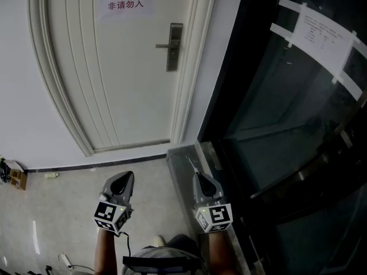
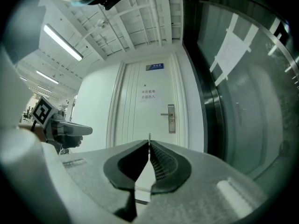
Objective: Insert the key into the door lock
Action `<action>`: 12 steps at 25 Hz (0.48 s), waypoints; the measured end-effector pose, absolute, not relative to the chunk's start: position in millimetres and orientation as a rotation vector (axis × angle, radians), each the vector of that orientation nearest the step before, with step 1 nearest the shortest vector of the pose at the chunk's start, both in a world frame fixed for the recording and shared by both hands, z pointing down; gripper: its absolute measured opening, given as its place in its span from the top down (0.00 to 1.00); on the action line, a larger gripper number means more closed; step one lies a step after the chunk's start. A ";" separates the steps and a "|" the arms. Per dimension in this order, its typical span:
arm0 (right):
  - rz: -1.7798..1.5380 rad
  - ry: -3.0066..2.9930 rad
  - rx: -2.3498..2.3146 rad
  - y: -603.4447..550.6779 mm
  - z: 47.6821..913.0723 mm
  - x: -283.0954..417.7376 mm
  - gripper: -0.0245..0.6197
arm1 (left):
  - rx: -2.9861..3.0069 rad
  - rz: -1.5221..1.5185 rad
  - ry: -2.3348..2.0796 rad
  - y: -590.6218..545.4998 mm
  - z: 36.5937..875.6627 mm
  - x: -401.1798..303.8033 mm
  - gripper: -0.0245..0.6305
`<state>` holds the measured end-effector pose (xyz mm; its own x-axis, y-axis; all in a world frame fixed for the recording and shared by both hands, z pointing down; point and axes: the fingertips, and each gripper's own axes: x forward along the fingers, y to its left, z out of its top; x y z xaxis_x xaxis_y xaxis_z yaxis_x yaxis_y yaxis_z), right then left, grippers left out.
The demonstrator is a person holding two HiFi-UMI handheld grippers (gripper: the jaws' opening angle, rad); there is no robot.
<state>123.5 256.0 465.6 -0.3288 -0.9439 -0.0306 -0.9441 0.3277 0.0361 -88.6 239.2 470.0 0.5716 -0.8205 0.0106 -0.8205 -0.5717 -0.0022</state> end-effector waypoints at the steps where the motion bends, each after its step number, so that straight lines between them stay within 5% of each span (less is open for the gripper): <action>1: 0.074 2.554 -1.822 252.8 465.3 122.2 0.95 | 2.784 0.014 -1.449 235.3 469.8 -89.6 0.96; 12: 0.096 2.562 -1.849 207.9 466.3 122.0 0.95 | 2.781 -0.002 -1.412 194.8 480.7 -88.6 0.96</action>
<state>122.0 207.9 466.3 -0.3154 -0.9488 -0.0196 -0.9476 0.3137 0.0606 -88.6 194.8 480.7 0.5902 -0.8072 0.0090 -0.8072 -0.5899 0.0208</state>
